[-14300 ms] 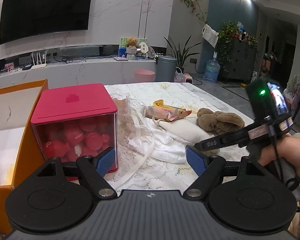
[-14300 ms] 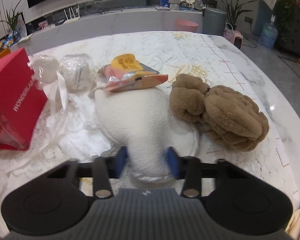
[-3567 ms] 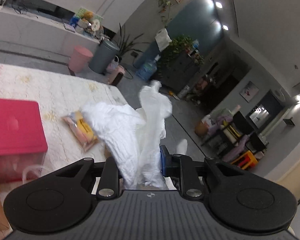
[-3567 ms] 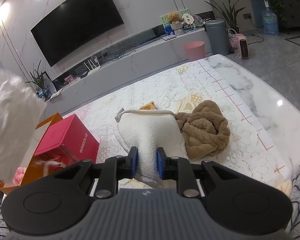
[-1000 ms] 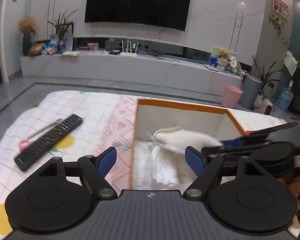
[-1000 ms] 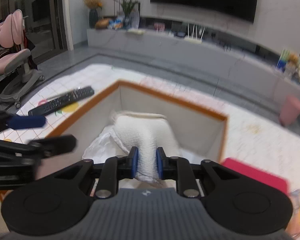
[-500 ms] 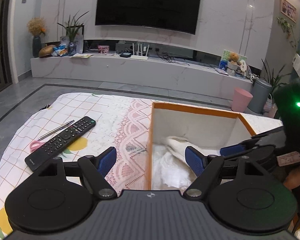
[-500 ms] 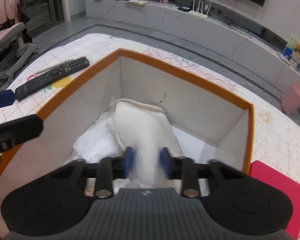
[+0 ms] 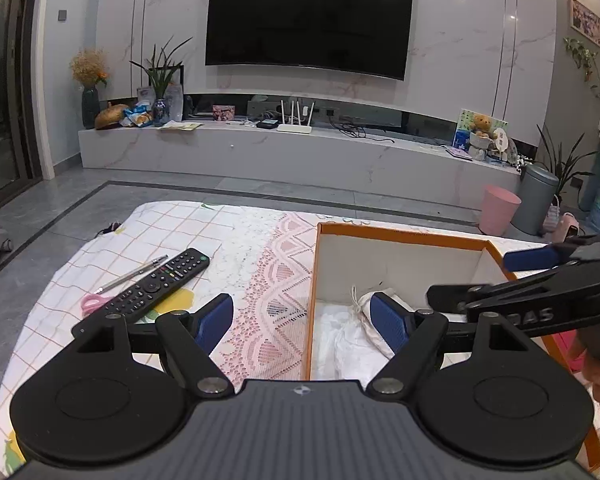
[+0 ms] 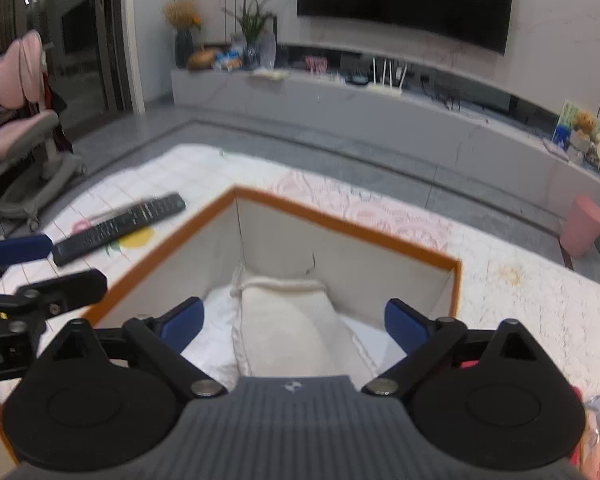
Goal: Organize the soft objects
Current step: 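Open both grippers to drop the slipper and white bag into the shoebox, then move the left gripper to the clear bag of white paper and grasp it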
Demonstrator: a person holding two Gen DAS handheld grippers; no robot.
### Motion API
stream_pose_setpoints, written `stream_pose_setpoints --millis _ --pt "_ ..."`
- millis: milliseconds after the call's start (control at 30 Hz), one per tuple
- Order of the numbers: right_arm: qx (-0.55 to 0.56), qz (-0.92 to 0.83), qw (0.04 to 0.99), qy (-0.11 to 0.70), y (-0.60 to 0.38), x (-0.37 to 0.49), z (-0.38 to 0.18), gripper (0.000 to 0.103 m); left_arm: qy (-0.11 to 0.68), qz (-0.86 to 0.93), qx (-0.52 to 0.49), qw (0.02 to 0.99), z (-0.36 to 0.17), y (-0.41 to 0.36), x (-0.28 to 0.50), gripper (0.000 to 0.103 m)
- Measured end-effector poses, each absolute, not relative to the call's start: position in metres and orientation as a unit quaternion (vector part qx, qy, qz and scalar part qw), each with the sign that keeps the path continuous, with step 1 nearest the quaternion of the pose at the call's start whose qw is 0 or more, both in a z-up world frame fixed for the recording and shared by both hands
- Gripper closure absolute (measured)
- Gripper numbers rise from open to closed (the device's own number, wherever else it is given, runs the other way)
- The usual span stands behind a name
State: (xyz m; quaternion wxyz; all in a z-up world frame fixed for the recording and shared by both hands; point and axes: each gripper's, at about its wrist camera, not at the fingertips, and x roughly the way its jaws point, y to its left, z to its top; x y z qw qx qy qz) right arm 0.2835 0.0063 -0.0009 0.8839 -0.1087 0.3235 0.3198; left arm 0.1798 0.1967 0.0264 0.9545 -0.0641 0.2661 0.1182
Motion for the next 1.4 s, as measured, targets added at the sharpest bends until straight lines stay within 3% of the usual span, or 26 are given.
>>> stream_pose_setpoints --millis 333,533,733,1033,1100,1400 --pt "-0.090 0.295 0.910 0.278 -0.051 0.257 0.047 0.003 0.234 0.093 -0.069 0.965 0.070 0.157 0.166 0.011" --pt "-0.054 0.270 0.931 0.240 -0.128 0.218 0.061 0.003 0.251 0.061 -0.053 0.965 0.061 0.097 0.140 0.011" --pt "-0.051 0.207 0.947 0.239 -0.200 0.193 0.030 0.003 0.270 -0.013 -0.043 0.962 0.044 0.035 0.114 0.011" --pt "0.111 0.145 0.945 0.269 -0.296 0.181 -0.026 0.003 0.288 -0.097 -0.019 0.952 -0.003 -0.037 0.102 0.011" --pt "0.141 0.160 0.926 0.312 -0.312 0.186 -0.041 0.003 0.288 -0.112 -0.016 0.951 -0.017 -0.049 0.102 0.011" --pt "0.161 0.120 0.910 0.363 -0.342 0.181 -0.061 0.003 0.285 -0.053 0.045 0.956 -0.074 -0.089 0.111 0.012"
